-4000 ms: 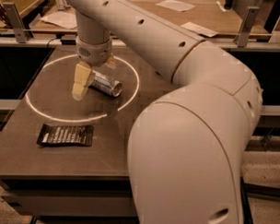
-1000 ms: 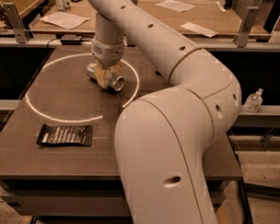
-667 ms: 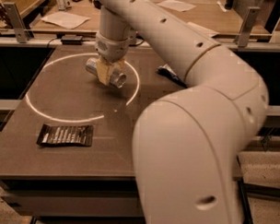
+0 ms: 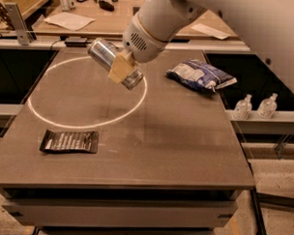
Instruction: Place redbull can upright
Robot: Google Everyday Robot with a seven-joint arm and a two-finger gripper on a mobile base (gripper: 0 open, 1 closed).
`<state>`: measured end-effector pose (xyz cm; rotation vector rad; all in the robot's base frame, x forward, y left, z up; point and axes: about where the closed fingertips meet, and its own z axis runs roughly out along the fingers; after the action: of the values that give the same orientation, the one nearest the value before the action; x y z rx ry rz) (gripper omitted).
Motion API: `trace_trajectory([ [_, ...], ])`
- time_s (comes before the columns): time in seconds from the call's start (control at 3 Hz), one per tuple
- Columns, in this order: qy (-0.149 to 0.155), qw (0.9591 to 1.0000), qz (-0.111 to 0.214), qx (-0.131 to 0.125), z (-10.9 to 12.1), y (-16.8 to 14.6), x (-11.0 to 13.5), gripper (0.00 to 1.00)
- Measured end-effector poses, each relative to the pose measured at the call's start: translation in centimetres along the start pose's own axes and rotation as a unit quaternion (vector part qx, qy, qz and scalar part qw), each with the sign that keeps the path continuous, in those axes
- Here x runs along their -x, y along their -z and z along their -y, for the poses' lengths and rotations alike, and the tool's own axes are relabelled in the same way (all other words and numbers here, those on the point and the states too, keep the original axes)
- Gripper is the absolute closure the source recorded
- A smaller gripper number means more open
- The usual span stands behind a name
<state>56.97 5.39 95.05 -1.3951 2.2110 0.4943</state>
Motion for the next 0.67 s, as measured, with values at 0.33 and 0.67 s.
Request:
trace_trajectory([
  [0.33,0.035,0.9929,0.101,0.051,-3.72,-1.04,0.96,1.0],
  [0.67,0.031,0.9695,0.215,0.113,-3.4,-1.45,1.5,1.0],
])
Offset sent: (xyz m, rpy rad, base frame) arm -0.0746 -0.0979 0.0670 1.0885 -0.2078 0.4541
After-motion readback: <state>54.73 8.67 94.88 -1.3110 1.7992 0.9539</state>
